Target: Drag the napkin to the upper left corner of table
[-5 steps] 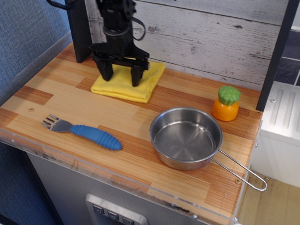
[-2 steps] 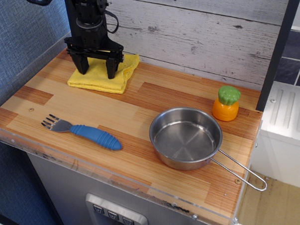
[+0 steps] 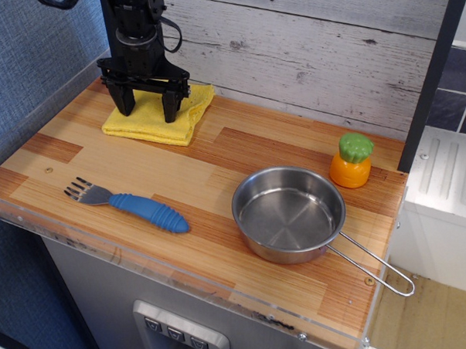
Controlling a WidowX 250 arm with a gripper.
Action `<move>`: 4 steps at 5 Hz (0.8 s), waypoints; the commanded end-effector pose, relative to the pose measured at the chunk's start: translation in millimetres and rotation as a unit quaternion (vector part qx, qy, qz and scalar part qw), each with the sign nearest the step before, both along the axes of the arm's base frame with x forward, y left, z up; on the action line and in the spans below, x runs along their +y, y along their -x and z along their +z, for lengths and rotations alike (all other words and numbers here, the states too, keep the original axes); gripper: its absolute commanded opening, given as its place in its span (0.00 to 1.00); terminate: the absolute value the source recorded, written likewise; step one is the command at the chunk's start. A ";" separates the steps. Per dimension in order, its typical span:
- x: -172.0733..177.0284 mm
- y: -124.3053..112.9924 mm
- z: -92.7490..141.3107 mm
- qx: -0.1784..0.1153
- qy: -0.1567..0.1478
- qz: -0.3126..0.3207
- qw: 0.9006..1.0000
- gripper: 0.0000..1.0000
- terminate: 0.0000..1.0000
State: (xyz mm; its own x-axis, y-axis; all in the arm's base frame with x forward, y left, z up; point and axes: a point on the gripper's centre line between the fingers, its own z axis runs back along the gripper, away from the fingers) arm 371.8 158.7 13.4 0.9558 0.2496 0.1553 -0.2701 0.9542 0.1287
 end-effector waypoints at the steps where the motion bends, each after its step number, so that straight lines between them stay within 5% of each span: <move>1: 1.9 6.6 54.7 -0.044 -0.047 0.005 0.998 1.00 0.00; 3: -6.1 11.8 88.9 -0.059 -0.072 0.025 0.995 1.00 0.00; 4: -13.7 15.6 112.0 -0.092 -0.079 0.029 0.992 1.00 0.00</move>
